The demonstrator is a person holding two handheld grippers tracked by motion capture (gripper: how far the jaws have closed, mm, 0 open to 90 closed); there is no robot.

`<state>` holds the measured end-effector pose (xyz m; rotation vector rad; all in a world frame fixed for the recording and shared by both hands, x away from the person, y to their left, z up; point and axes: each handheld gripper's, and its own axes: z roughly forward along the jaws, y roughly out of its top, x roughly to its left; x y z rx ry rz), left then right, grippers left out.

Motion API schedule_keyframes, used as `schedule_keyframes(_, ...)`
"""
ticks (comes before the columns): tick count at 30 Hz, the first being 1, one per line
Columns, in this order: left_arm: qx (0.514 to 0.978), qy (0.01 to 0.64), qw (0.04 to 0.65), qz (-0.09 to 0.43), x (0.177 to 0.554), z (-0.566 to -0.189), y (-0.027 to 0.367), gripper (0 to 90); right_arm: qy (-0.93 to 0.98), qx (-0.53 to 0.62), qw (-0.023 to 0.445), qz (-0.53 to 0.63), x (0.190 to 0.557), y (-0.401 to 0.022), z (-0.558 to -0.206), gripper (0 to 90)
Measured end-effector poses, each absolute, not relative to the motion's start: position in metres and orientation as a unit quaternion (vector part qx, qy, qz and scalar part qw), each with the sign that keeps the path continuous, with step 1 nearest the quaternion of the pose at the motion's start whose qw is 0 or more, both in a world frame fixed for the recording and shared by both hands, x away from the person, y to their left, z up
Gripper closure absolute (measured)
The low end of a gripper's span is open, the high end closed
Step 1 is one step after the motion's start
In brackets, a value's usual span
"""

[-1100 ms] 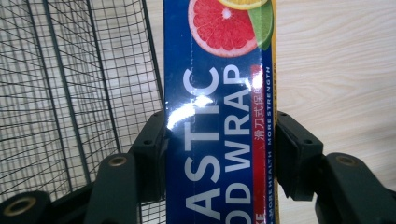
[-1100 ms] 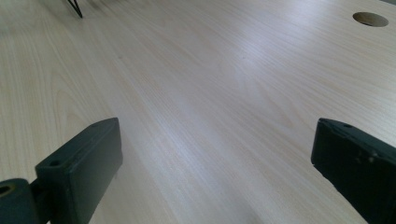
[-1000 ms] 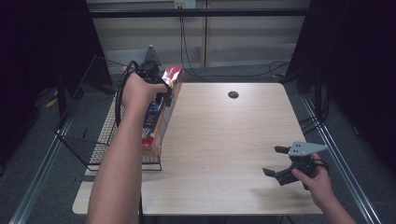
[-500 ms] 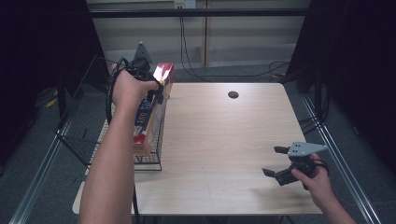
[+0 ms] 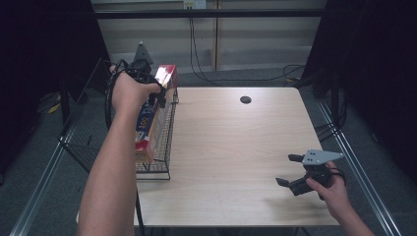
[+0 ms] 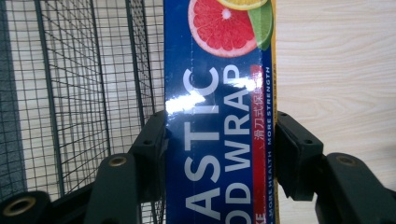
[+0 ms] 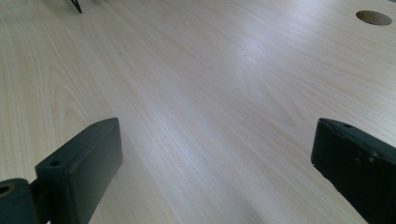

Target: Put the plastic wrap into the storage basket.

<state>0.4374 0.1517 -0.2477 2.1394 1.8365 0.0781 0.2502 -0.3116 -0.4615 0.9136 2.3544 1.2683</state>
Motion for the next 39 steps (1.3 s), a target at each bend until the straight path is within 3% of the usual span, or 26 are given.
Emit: schedule_keyframes(39, 0.715, 0.678, 0.162, 0.044, 0.434, -0.245, 0.199, 44.7, 0.827, 0.314, 0.152, 0.441, 0.251, -0.308, -0.463, 1.9)
